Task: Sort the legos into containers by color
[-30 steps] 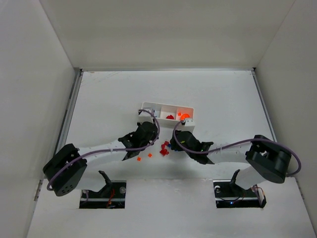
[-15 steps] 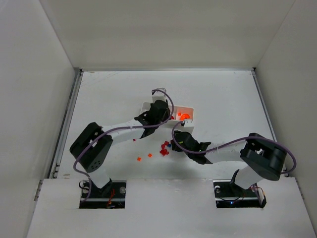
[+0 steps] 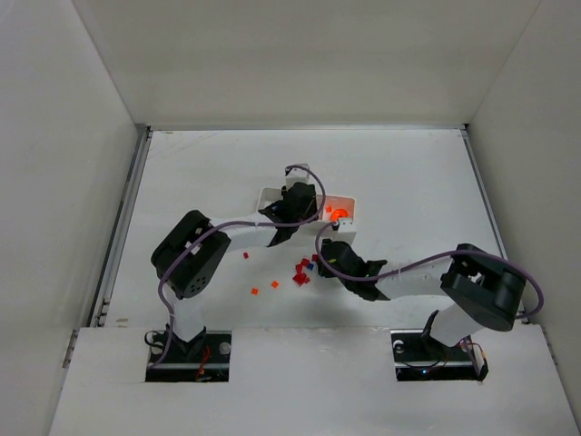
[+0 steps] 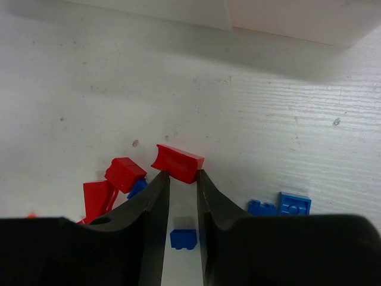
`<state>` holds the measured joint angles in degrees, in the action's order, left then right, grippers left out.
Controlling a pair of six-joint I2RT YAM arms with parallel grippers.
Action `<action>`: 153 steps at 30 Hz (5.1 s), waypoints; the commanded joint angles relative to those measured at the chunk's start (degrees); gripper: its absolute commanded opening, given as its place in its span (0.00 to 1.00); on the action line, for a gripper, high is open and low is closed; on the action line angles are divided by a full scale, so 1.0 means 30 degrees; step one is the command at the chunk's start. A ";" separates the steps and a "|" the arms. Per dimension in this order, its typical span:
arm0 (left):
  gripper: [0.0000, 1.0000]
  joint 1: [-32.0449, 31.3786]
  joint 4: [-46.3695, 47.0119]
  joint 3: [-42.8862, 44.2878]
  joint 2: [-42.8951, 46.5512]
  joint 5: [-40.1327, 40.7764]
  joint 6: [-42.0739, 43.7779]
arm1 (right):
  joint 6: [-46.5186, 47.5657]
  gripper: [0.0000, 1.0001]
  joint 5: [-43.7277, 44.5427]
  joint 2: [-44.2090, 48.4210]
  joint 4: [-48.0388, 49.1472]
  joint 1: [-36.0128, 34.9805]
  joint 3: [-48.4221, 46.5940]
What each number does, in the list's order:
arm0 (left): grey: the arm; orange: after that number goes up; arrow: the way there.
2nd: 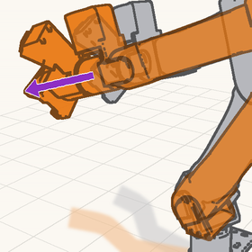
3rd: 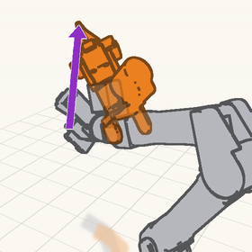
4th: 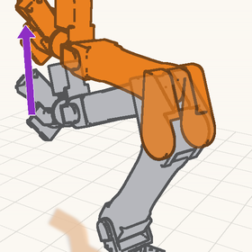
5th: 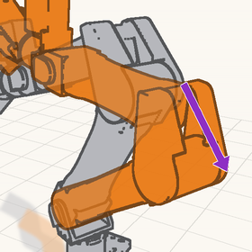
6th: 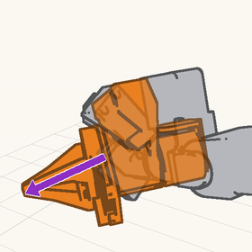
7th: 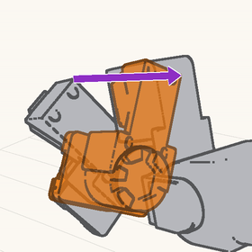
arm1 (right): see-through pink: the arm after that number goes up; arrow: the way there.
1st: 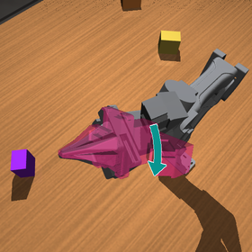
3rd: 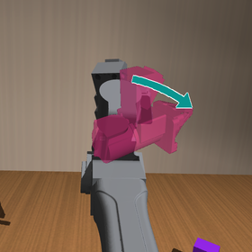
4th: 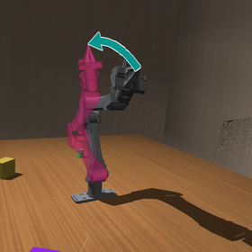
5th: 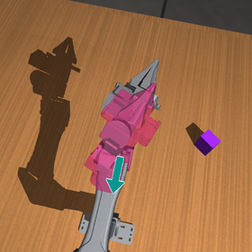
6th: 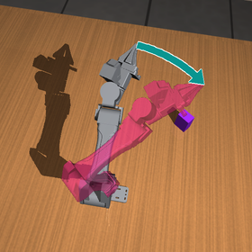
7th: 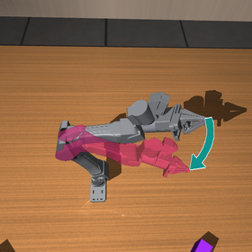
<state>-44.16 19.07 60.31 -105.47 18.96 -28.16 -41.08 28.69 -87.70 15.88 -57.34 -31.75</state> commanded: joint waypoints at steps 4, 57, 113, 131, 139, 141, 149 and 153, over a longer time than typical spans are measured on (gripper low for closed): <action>0.38 -0.0059 0.1055 -0.2404 0.3891 0.0447 -0.0016 | -0.0105 0.26 0.0369 0.1078 0.0303 0.0379 0.0416; 0.43 0.1934 -0.2873 -1.3483 1.3128 0.3669 -0.3914 | 0.3203 0.23 -0.1534 0.1758 -0.0723 0.3745 -0.4031; 0.13 0.0028 0.0088 -0.1066 0.4870 -0.1221 -0.2213 | 0.1301 0.58 -0.0657 -0.0562 0.0361 -0.4161 -0.1283; 0.39 0.0644 0.0732 0.1108 0.0964 -0.0989 -0.2654 | 0.0918 0.64 0.0575 0.1316 0.0449 -0.4689 -0.0080; 0.42 0.1288 0.1729 -0.2756 0.5444 -0.0783 -0.2800 | 0.0424 0.48 0.0370 -0.0266 0.0127 -0.5713 -0.1018; 0.42 0.1260 0.1817 -0.3898 0.6616 -0.0725 -0.2800 | 0.0305 0.48 0.0194 -0.0822 0.0185 -0.6006 -0.1252; 0.42 0.1377 0.1964 -0.8703 1.1597 0.0300 -0.3269 | 0.0802 0.48 0.0369 -0.2698 0.0478 -0.5921 -0.2278; 0.40 0.1318 0.1292 -1.0549 1.3238 0.0447 -0.3239 | 0.0833 0.26 0.0544 -0.2964 0.0625 -0.5627 -0.2396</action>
<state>-40.12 22.90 31.51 -69.12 18.76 -37.41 -38.46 29.87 -95.33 17.72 -74.87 -38.11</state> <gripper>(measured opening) 0.407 0.294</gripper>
